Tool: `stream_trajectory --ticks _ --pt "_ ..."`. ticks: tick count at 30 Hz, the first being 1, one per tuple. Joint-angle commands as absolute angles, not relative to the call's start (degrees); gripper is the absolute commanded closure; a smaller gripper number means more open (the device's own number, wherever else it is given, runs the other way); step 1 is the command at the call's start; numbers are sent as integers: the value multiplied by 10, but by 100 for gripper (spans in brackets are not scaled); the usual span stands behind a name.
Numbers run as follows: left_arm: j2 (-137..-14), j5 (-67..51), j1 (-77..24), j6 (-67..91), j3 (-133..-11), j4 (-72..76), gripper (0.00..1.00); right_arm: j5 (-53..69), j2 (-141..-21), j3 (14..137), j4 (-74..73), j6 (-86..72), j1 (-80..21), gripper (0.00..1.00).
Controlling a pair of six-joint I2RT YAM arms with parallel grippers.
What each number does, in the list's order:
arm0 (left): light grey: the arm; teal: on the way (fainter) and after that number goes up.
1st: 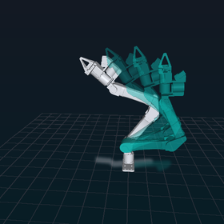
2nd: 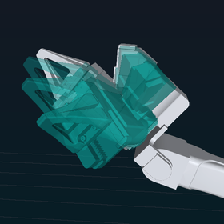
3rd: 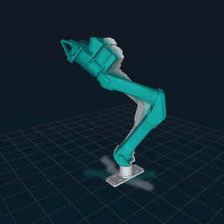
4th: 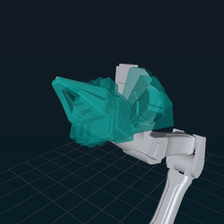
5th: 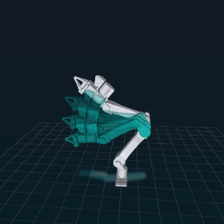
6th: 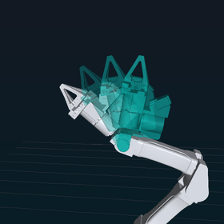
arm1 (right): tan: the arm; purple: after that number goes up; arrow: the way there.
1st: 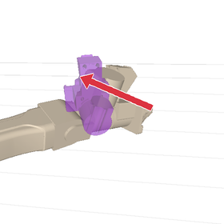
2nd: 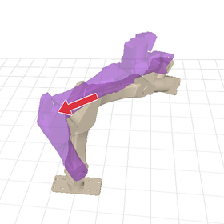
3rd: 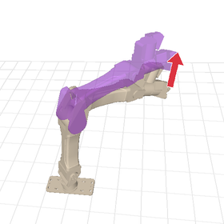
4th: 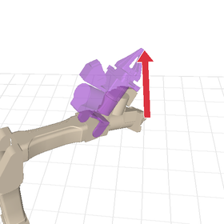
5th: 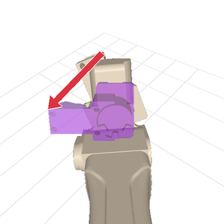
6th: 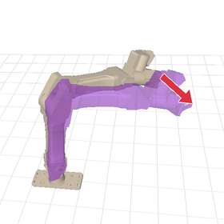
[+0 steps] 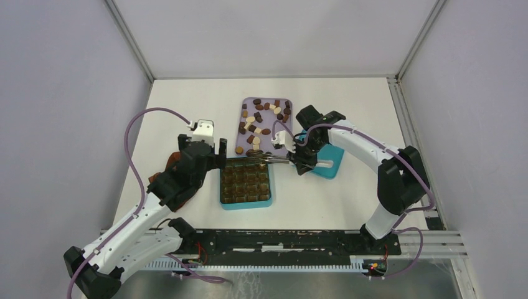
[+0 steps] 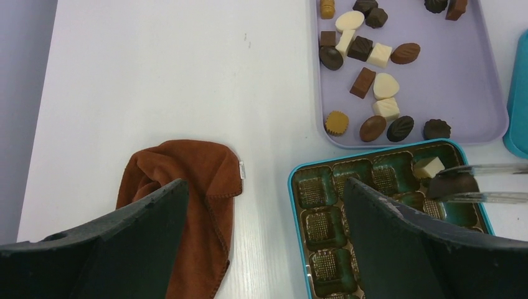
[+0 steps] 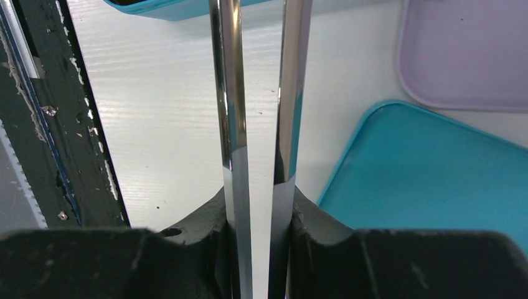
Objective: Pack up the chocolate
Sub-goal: Place the fake chocolate in the packing box.
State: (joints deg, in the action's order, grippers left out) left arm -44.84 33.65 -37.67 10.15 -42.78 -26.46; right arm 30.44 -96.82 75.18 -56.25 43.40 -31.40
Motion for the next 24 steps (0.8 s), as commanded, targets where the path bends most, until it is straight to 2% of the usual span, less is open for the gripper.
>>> stream_trajectory --ticks 1,15,24 --pt "-446 353 -374 85 -428 -242 1 261 -973 754 -532 430 -340 95" --pt "-454 351 -374 83 -428 -245 1 160 -1029 815 -526 390 -380 86" --pt "-455 350 -374 83 -428 -245 2 143 -1034 807 -525 390 -389 70"
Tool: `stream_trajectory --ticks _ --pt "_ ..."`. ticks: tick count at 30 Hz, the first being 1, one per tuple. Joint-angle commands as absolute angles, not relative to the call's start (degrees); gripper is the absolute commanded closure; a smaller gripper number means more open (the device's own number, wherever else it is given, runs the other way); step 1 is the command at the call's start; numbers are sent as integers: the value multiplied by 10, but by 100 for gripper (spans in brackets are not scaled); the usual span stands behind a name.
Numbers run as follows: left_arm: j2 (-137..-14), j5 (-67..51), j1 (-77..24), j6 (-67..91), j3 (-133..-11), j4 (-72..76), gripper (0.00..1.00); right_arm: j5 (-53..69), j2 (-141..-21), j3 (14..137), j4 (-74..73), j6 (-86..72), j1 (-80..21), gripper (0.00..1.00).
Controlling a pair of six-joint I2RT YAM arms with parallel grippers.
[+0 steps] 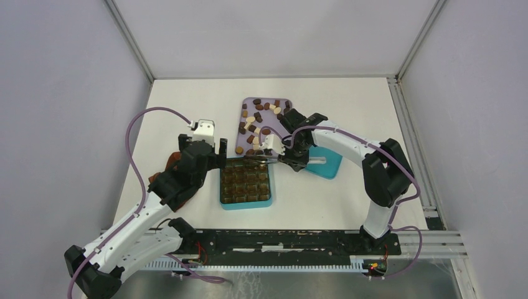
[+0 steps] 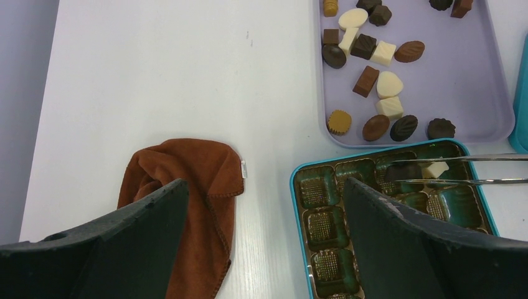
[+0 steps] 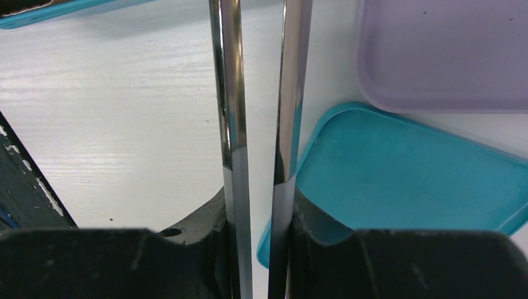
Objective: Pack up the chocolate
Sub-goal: Place the fake chocolate in the packing box.
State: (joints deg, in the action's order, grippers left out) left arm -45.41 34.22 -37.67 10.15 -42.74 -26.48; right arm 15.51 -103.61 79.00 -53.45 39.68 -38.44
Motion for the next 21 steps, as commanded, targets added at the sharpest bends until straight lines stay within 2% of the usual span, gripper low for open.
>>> stream_trajectory --ticks 1,5,9,21 --pt "-456 349 -375 83 -428 -245 1 142 -1034 807 -524 390 -389 69" --pt "-456 350 -375 83 -428 -245 1 142 -1034 807 -525 390 -390 60" --pt "-456 349 -375 83 -428 -246 2 146 -1033 809 -527 390 -389 58" --pt "-456 347 -374 86 -428 -247 2 243 -983 811 -555 408 -352 62"
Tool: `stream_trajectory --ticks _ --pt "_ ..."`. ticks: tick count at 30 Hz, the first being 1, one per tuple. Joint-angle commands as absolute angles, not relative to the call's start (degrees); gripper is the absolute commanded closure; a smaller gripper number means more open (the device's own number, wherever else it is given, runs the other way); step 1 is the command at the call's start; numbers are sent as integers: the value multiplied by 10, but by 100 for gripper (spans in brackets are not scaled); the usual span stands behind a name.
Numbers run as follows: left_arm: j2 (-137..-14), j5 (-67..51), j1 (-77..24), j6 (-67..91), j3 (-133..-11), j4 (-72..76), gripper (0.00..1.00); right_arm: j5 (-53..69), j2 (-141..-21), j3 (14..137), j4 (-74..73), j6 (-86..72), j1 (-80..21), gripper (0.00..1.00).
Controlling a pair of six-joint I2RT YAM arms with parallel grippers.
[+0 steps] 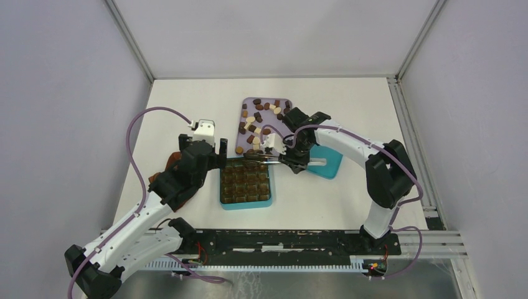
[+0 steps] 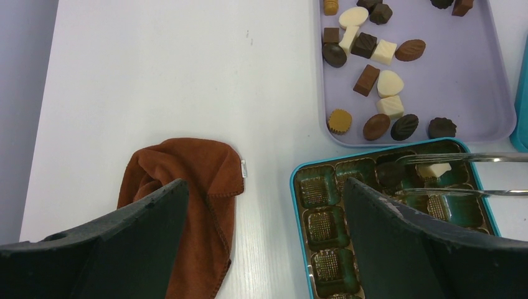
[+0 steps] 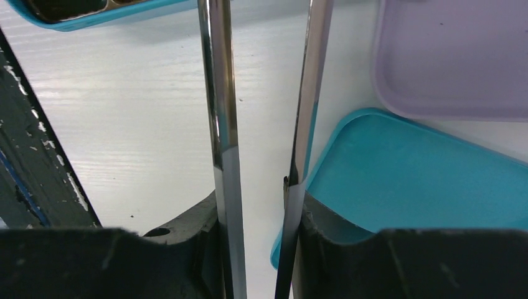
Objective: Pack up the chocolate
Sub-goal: Place the fake chocolate in the packing box.
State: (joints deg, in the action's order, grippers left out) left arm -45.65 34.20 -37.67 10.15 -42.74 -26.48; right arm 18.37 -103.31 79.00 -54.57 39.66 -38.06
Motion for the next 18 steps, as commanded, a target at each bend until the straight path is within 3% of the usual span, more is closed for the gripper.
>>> stream_trajectory --ticks 1,9,18 --pt "-457 346 -375 86 -429 -247 2 256 -977 808 -554 409 -340 62" --pt "-461 341 -374 84 -429 -245 2 321 -966 804 -533 386 -219 63" --pt "-455 332 -374 84 -428 -245 2 273 -1071 922 -557 353 -193 63"
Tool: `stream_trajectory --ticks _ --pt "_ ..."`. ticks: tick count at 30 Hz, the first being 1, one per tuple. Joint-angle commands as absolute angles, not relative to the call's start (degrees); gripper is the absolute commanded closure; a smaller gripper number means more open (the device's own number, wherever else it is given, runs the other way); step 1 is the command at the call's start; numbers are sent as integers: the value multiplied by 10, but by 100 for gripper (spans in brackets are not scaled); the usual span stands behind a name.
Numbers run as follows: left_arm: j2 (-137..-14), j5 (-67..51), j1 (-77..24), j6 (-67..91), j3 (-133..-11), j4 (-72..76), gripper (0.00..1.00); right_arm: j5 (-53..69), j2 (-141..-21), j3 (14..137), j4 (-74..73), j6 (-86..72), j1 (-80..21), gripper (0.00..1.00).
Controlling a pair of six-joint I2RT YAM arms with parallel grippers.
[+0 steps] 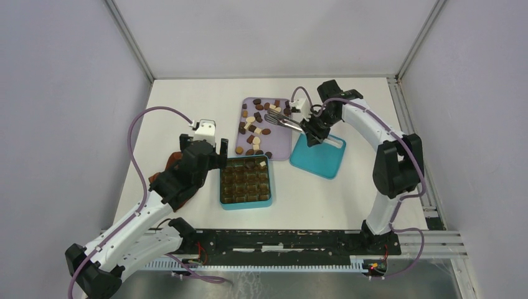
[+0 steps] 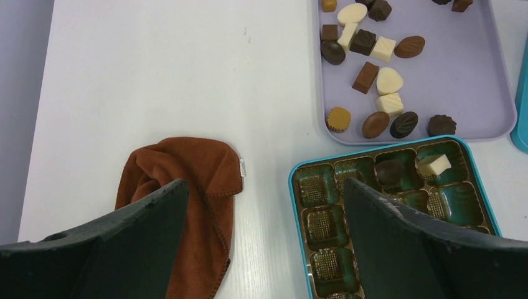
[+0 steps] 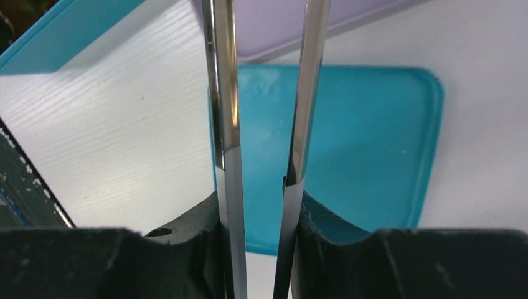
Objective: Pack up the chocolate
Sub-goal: Place the fake chocolate in the packing box, then pick up the fake chocolate from the plate.
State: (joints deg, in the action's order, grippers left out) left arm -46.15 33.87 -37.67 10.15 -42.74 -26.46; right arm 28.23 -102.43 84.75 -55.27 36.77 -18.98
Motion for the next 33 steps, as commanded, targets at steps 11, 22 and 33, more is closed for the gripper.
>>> stream_trajectory --ticks 11,22,33 --pt "-452 325 -375 81 -428 -243 2 206 -1168 971 -576 361 -194 63" --pt "-440 325 -374 80 -427 -243 2 205 -1223 994 -586 362 -195 61" --pt "-455 323 -374 75 -428 -241 2 221 -1251 1006 -592 367 -209 56"
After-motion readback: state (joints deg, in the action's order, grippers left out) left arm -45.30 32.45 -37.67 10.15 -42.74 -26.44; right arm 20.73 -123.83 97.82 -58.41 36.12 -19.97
